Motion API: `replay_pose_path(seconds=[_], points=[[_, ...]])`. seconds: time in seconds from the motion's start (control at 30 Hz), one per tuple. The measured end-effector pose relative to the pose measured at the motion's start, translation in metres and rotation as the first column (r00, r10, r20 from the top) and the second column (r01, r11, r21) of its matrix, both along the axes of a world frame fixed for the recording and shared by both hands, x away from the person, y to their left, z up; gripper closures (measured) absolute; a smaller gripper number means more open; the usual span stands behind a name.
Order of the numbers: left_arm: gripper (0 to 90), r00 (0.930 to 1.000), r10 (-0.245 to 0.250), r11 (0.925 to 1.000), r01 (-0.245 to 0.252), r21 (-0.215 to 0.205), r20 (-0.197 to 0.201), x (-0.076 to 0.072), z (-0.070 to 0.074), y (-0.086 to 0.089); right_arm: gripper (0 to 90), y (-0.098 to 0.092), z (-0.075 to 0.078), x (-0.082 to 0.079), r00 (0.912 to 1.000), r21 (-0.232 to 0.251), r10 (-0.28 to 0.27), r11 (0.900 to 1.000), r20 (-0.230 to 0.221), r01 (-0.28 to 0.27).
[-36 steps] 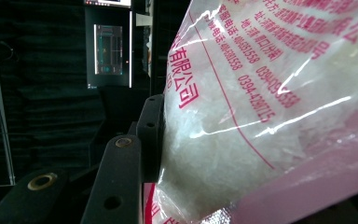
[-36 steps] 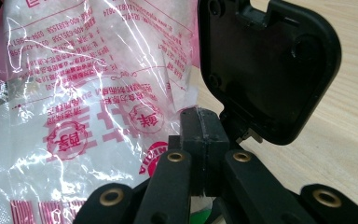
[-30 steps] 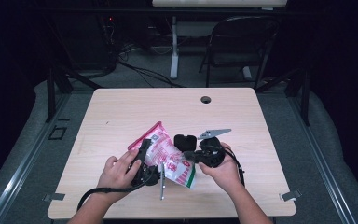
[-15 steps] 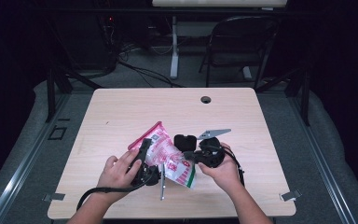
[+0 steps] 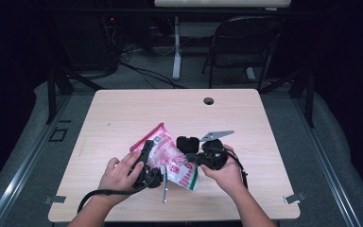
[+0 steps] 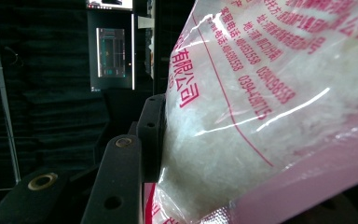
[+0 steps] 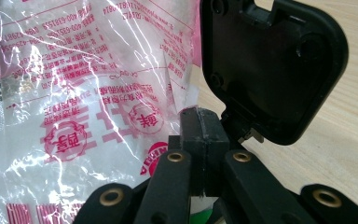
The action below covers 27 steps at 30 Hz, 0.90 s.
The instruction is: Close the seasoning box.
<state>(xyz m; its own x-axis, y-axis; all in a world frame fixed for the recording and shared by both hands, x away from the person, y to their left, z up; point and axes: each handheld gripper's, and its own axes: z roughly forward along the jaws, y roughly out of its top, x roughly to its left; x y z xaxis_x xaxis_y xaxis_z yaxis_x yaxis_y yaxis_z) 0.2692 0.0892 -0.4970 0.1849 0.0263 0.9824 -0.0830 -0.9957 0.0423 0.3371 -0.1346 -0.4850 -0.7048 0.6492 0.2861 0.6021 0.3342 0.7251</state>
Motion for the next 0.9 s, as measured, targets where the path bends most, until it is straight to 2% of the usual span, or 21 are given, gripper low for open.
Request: replay_pose_path(seconds=[0.17,0.9], points=[[63.3,1.0000,0.005,1.0000,-0.005,0.002,-0.007,-0.0003,0.0006,0.0001,90.0,0.0000,-0.0003,0.0004,1.0000,0.005,-0.001,1.000,-0.001,0.001],[63.6,1.0000,-0.003,0.9999,0.002,0.014,0.004,-0.0005,0.0032,-0.0003,90.0,0.0009,-0.0004,0.0007,1.0000,0.008,0.004,1.000,-0.002,-0.004]])
